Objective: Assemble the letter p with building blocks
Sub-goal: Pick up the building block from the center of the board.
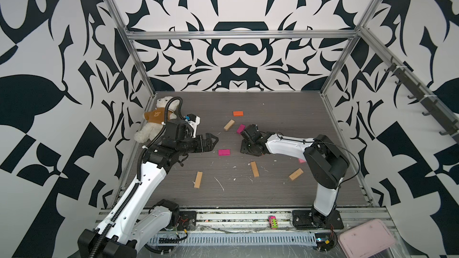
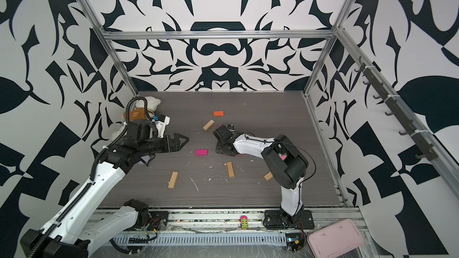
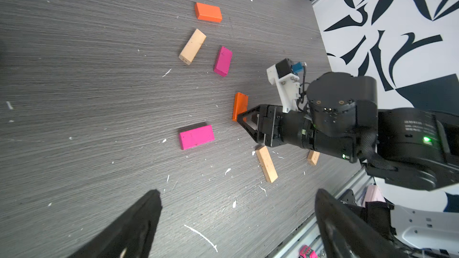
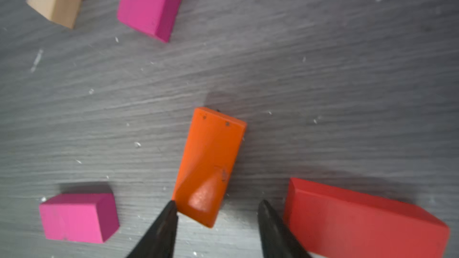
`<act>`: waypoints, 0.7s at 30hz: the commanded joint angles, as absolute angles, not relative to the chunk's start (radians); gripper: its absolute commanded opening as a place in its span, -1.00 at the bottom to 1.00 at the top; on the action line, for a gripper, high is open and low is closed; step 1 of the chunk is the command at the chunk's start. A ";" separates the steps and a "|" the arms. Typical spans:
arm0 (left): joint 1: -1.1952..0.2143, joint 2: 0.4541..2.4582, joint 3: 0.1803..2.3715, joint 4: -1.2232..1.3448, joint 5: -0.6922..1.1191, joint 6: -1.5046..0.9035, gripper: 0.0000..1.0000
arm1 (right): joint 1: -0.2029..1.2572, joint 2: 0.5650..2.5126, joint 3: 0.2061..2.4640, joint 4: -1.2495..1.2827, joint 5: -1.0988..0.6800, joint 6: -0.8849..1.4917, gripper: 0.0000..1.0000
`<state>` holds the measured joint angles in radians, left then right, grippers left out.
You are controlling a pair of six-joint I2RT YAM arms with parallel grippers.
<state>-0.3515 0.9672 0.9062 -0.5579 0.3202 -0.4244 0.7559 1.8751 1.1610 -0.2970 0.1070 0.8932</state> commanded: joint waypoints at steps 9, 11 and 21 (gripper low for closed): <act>-0.347 0.973 0.876 -0.547 0.396 -0.416 0.98 | 0.781 1.932 1.237 -0.325 0.154 0.933 0.04; -0.347 0.975 0.875 -0.547 0.400 -0.417 0.99 | 0.782 1.944 1.254 -0.342 0.165 0.934 0.04; -0.344 0.954 0.870 -0.539 0.388 -0.419 0.99 | 0.796 1.978 1.296 -0.419 0.246 0.948 -0.03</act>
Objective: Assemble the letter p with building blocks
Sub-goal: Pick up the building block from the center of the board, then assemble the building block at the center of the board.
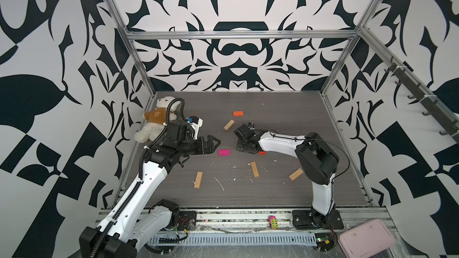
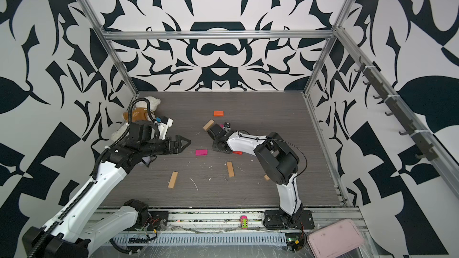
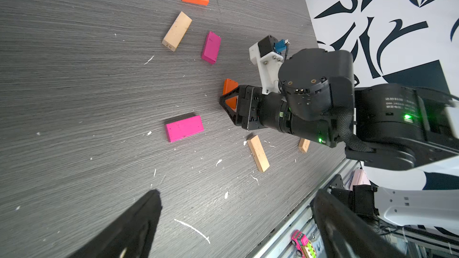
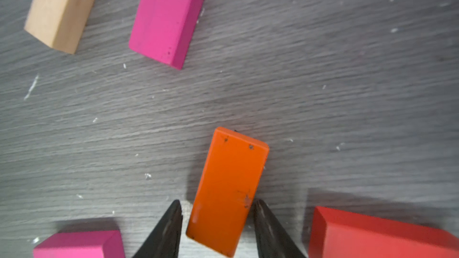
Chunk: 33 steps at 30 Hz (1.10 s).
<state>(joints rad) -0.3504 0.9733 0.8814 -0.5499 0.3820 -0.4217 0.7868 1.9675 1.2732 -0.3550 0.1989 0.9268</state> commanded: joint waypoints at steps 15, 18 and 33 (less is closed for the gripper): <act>-0.338 0.960 0.869 -0.542 0.406 -0.423 0.98 | 0.842 1.889 1.245 -0.471 0.237 0.855 -0.73; -0.337 0.957 0.868 -0.541 0.409 -0.424 0.99 | 0.854 1.831 1.220 -0.485 0.211 0.825 -0.81; -0.314 0.955 0.856 -0.524 0.449 -0.437 0.98 | 0.918 1.914 1.310 -0.468 0.119 0.822 -0.81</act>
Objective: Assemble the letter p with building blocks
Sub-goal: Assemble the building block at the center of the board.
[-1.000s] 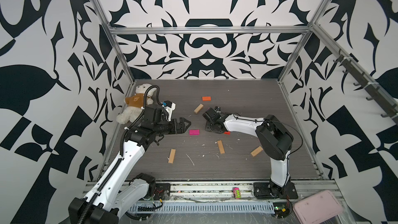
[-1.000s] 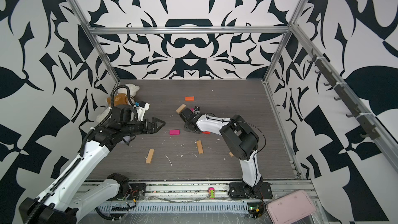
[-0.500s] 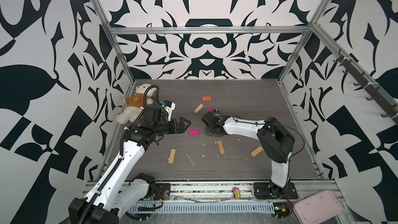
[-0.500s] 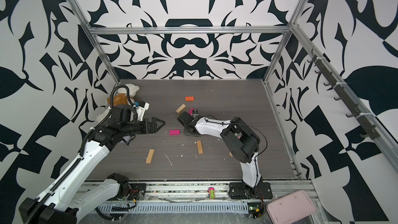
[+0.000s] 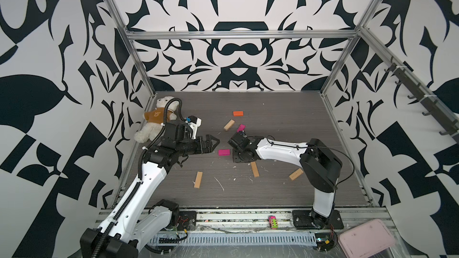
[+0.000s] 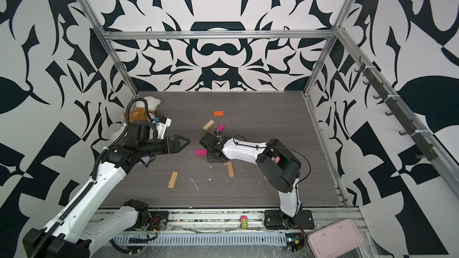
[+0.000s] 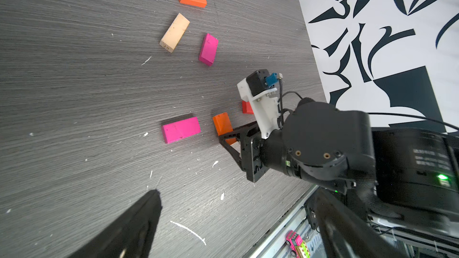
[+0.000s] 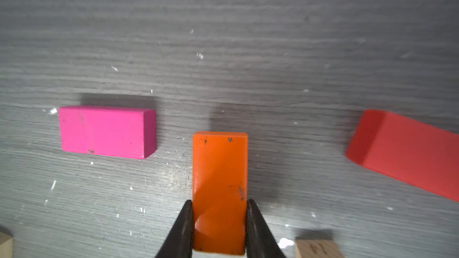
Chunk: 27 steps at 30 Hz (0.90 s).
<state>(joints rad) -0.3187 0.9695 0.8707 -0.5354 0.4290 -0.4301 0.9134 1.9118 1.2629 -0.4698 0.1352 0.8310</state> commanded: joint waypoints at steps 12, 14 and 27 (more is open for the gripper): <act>-0.305 0.963 0.856 -0.521 0.462 -0.441 0.99 | 0.927 1.963 1.349 -0.480 0.104 0.822 -0.64; -0.304 0.966 0.856 -0.522 0.463 -0.441 0.99 | 0.927 1.968 1.353 -0.481 0.097 0.820 -0.62; -0.302 0.969 0.855 -0.520 0.471 -0.443 0.98 | 0.927 1.898 1.337 -0.480 0.049 0.816 -0.31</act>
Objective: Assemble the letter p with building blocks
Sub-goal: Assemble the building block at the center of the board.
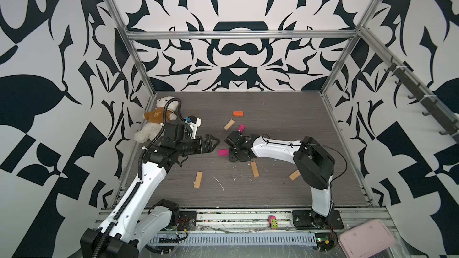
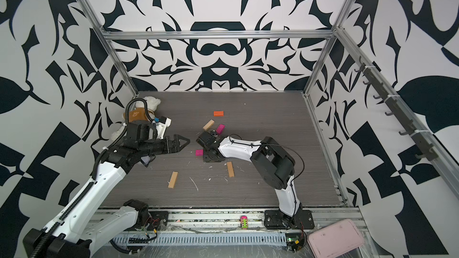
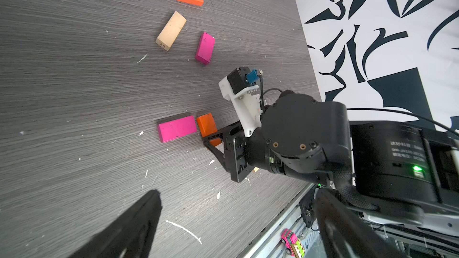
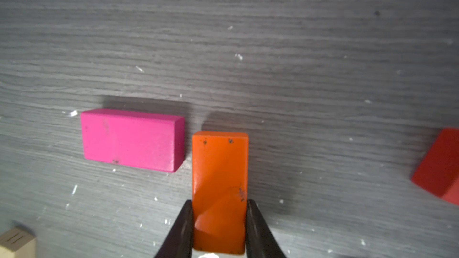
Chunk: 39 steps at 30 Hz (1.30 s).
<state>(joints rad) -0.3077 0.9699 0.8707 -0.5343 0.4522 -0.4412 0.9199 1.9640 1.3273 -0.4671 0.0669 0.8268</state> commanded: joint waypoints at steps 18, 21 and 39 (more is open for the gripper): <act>-0.301 0.971 0.850 -0.528 0.487 -0.442 0.99 | 0.887 1.797 1.258 -0.402 -0.054 0.784 -0.30; -0.301 0.984 0.853 -0.533 0.491 -0.441 0.98 | 0.875 1.783 1.214 -0.358 -0.084 0.798 -0.34; -0.301 1.008 0.856 -0.528 0.520 -0.440 0.98 | 0.834 1.847 1.165 -0.279 -0.145 0.820 -0.45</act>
